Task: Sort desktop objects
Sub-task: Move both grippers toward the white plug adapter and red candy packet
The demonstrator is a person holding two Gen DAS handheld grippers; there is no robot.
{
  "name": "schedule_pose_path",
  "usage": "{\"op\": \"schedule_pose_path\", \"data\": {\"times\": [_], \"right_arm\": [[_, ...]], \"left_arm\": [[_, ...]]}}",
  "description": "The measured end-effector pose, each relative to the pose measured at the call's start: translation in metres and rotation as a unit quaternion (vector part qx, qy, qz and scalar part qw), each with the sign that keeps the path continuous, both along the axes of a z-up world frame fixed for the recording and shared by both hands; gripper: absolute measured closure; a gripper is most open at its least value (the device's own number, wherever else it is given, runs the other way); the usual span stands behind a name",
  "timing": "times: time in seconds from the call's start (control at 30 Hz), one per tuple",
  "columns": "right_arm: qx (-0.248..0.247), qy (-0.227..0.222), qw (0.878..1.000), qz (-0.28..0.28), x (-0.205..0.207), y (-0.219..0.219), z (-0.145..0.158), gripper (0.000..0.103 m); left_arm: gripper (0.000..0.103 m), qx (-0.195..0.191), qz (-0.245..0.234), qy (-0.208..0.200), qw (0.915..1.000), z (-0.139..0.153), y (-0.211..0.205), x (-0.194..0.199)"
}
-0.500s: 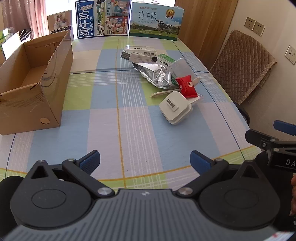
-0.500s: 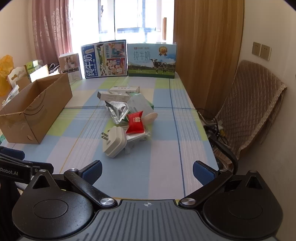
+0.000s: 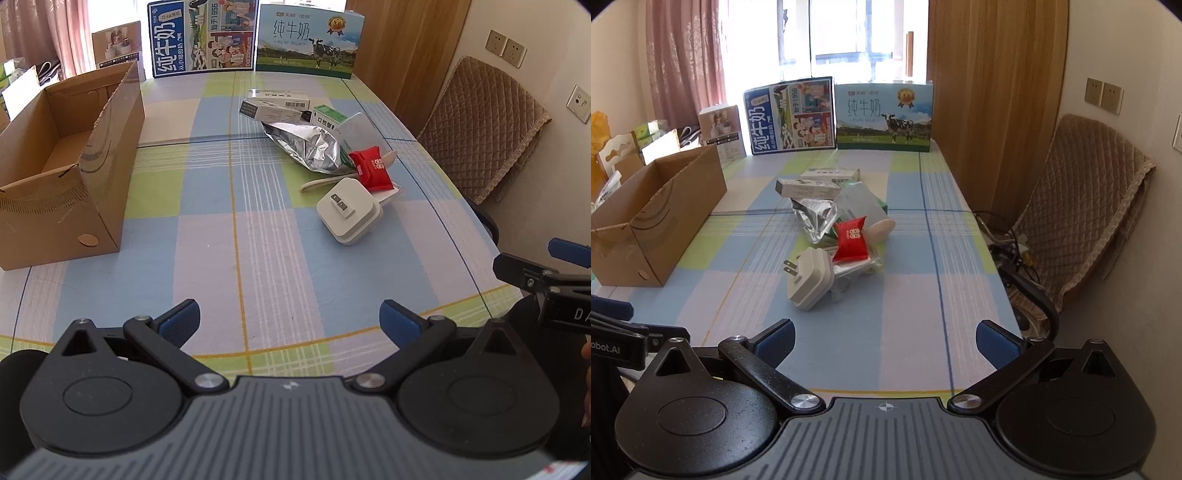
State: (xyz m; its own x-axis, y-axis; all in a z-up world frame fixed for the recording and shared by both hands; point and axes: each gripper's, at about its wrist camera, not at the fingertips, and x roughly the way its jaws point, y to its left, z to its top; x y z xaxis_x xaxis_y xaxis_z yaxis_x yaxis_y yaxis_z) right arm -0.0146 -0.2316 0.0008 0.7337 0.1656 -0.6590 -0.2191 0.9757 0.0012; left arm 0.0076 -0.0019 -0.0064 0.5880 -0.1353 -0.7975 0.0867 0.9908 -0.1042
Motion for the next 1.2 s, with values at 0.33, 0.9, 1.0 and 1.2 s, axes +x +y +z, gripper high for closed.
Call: {"op": "schedule_pose_path", "data": {"times": [0.33,0.9,1.0,1.2], "right_arm": [[0.0,-0.015,1.0,0.008,-0.006,0.004,0.0,0.002],[0.025,0.03,0.999,0.033,0.009,0.001,-0.009,0.002],[0.02,0.03,0.999,0.038,0.014,0.0,-0.011,0.002],[0.019,0.03,0.999,0.034,0.027,-0.006,-0.014,0.002]], "left_arm": [[0.001,-0.005,0.001,0.003,1.0,-0.001,0.001,0.001],[0.001,-0.007,-0.066,-0.023,0.9975,-0.006,-0.007,0.014],[0.001,-0.002,-0.093,-0.037,0.9949,-0.007,-0.01,0.022],[0.001,0.016,-0.14,-0.046,0.989,-0.018,-0.012,0.042]]}}
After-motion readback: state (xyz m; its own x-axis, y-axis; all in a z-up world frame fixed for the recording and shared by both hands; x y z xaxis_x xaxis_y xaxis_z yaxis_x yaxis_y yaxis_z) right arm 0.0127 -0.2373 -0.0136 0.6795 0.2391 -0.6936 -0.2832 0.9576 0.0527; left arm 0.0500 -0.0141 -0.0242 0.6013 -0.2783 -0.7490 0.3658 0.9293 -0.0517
